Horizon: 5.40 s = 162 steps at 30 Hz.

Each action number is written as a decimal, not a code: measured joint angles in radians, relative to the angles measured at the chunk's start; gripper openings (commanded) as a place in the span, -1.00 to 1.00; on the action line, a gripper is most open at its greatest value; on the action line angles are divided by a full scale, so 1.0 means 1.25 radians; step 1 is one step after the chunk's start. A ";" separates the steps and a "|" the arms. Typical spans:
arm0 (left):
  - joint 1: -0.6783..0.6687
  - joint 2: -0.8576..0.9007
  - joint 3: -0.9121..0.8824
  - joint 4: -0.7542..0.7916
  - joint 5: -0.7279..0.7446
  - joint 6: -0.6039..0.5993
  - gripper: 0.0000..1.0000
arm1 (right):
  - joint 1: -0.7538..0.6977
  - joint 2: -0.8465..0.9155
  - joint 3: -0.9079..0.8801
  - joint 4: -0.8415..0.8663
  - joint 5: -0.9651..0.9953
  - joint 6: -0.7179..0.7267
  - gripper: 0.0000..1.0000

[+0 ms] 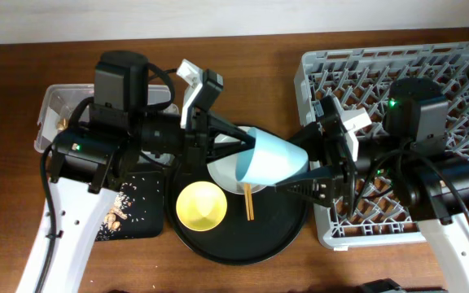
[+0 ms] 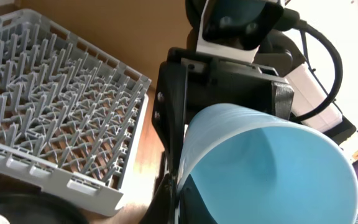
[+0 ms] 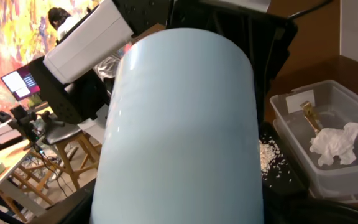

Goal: Sort waste into correct bins and load items into the dishwasher rack
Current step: 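Hand the blue cup from the left gripper to the right gripper, then place the blue cup upside down in the dish rack with the right gripper, then grasp the pink cup with the left gripper and lift it, then hand the pink cup from the left gripper to the right gripper, then place the pink cup in the dish rack with the right gripper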

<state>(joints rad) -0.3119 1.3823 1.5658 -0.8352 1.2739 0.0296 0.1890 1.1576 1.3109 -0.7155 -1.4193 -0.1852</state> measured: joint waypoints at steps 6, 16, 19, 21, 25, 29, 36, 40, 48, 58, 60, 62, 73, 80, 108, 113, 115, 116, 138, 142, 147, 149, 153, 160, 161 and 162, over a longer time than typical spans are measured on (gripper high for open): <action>-0.006 0.000 0.002 -0.093 -0.073 0.056 -0.51 | -0.038 0.001 -0.001 0.080 0.010 0.051 0.24; 0.017 0.000 0.002 -0.125 -0.565 0.019 0.15 | -0.067 0.009 0.005 -0.145 0.714 0.108 0.22; 0.019 0.000 0.000 -0.136 -0.635 0.002 0.14 | -0.067 0.042 0.005 -0.157 0.972 0.127 0.22; 0.019 0.000 -0.008 -0.138 -0.651 -0.002 0.15 | -0.067 0.089 0.005 -0.157 1.057 0.141 0.22; 0.019 0.001 -0.018 -0.159 -0.662 -0.004 0.14 | -0.067 0.216 0.005 -0.139 1.136 0.165 0.22; 0.019 0.001 -0.019 -0.165 -0.664 -0.004 0.14 | -0.067 0.315 0.005 -0.121 1.163 0.170 0.22; 0.019 0.001 -0.019 -0.167 -0.664 -0.004 0.14 | -0.081 0.353 0.005 -0.121 1.172 0.170 0.24; 0.019 0.001 -0.019 -0.170 -0.664 -0.004 0.15 | -0.081 0.381 0.005 -0.118 1.172 0.171 0.49; 0.019 0.001 -0.019 -0.170 -0.664 -0.004 0.15 | -0.081 0.382 0.005 -0.119 1.172 0.172 0.69; -0.034 0.114 -0.019 -0.151 -0.670 -0.097 0.14 | -0.081 0.072 0.121 -0.325 1.092 0.172 0.86; -0.087 0.188 -0.019 -0.128 -0.680 -0.125 0.14 | -0.081 0.000 0.122 -0.363 1.089 0.172 0.87; -0.127 0.266 -0.019 -0.114 -0.730 -0.178 0.13 | -0.081 -0.038 0.122 -0.407 1.086 0.172 0.87; -0.220 0.481 -0.021 -0.047 -0.849 -0.280 -0.71 | -0.081 0.028 0.122 -0.461 1.080 0.172 0.88; -0.218 0.482 -0.021 -0.031 -0.861 -0.290 -0.99 | -0.081 0.038 0.122 -0.461 1.079 0.172 0.89; 0.015 0.283 0.159 -0.115 0.136 0.004 -1.00 | -0.082 0.168 0.233 -0.270 0.174 0.013 0.72; 0.013 0.283 0.159 -0.105 0.117 0.005 -0.99 | -0.076 0.168 0.233 -0.277 0.150 0.013 0.52; 0.013 0.283 0.159 -0.104 0.124 0.007 -1.00 | -0.066 0.169 0.233 -0.277 0.160 0.010 0.40; 0.013 0.283 0.159 -0.104 0.124 0.007 -0.99 | -0.060 0.170 0.233 -0.277 0.171 0.010 0.39; 0.013 0.283 0.160 -0.203 -0.013 0.023 -0.53 | -0.069 0.175 0.232 -0.198 0.266 0.019 -0.03; 0.021 0.283 0.160 -0.206 -0.140 0.031 -0.10 | -0.084 0.175 0.234 -0.240 0.267 0.022 -0.07; 0.062 0.284 0.160 -0.239 -0.334 0.009 -0.09 | -0.084 0.173 0.235 -0.433 0.505 0.009 -0.13; 0.062 0.284 0.160 -0.255 -0.386 0.008 -0.09 | -0.084 0.173 0.235 -0.495 0.649 0.030 -0.12; 0.061 0.284 0.160 -0.284 -0.452 0.006 -0.09 | -0.084 0.173 0.234 -0.631 0.947 0.151 -0.13; 0.061 0.284 0.160 -0.305 -0.508 0.006 -0.07 | -0.084 0.168 0.072 -0.604 1.105 0.261 -0.13; 0.061 0.284 0.160 -0.307 -0.509 0.006 -0.07 | -0.084 0.168 0.049 -0.591 1.115 0.266 -0.12; 0.061 0.284 0.160 -0.308 -0.511 0.006 -0.07 | -0.084 0.168 0.027 -0.581 1.121 0.271 -0.12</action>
<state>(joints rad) -0.2352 1.7374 1.7653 -1.2198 0.6350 0.0372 0.0837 1.3682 1.3449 -1.4414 -0.0177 0.1532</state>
